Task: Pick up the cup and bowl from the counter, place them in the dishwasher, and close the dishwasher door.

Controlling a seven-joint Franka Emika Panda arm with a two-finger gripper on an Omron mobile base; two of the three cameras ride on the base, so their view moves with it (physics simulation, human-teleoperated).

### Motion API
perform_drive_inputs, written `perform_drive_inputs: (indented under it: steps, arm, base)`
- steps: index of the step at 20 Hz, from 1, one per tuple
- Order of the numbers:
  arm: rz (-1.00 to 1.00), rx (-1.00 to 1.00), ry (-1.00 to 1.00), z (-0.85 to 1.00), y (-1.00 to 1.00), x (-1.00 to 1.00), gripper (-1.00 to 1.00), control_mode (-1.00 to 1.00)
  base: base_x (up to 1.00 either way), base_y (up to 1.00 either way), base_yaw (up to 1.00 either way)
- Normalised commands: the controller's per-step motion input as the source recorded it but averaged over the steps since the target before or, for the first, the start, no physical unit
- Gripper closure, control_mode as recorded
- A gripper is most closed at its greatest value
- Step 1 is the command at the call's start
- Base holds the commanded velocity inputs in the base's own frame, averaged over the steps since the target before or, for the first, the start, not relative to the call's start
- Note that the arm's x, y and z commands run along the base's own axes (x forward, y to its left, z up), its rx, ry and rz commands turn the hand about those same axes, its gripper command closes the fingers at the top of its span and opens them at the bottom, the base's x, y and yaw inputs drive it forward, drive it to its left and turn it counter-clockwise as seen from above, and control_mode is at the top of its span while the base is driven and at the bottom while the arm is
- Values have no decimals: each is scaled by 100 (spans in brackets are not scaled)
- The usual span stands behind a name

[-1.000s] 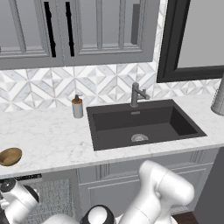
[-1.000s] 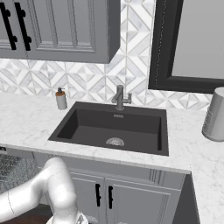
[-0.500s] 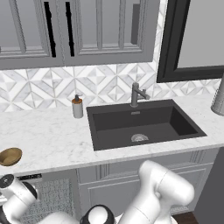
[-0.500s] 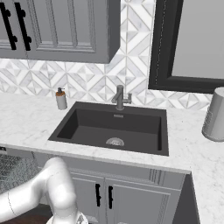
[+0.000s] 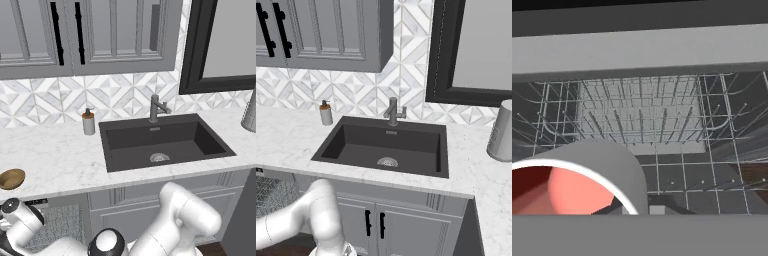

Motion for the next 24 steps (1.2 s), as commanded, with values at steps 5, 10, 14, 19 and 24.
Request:
perform_drive_inputs:
  steps: [5,10,14,19,24]
  arm:
    - [0,0,-1,-44,18,5,100,-100]
    - [0,0,0,-49,2,0,100,-100]
    - [0,-1,0,-53,0,-3,100,-100]
    - [0,-5,0,-48,0,-22,100,-100]
    - [0,-5,0,-26,-2,-40,100,-100]
  base:
    - [0,0,0]
    - [0,0,0]
    - [0,0,0]
    - [0,0,0]
    - [0,0,0]
